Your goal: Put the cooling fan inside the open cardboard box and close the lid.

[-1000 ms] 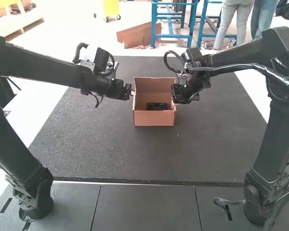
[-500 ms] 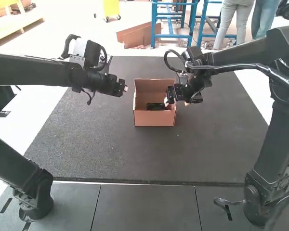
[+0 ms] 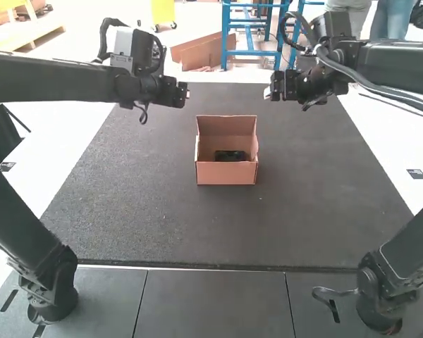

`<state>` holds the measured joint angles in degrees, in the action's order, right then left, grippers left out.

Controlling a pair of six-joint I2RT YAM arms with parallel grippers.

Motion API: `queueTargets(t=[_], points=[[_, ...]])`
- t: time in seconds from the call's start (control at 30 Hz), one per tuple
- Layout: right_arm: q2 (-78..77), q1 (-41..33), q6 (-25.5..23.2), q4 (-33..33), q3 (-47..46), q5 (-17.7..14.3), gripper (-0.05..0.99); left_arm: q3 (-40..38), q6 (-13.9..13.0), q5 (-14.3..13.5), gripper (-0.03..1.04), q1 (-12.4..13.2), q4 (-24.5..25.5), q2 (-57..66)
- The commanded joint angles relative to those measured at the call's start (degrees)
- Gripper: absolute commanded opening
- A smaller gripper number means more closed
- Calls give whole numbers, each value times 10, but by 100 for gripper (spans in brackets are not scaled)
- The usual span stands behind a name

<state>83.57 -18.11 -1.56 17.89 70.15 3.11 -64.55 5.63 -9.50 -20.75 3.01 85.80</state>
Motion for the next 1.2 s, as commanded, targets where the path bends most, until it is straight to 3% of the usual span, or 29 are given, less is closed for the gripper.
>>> queueTargets(t=[0.0, 0.17, 0.4, 0.67, 1.17], points=[[-25, 23, 18, -29, -26, -66, 91, -48, -5, -27, 97, -5, -11, 19], [-46, 45, 31, -77, -63, -79, 91, -99, -4, -33, 97, -27, -12, 69], [-51, 61, 17, -86, -81, -63, 91, -149, -6, -39, 97, -55, -5, 126], [-51, 69, 12, -86, -81, -47, 91, -165, -11, -34, 97, -56, 21, 170], [-30, 75, 14, -91, -83, -41, 90, -160, -4, -2, 97, -56, 49, 187]])
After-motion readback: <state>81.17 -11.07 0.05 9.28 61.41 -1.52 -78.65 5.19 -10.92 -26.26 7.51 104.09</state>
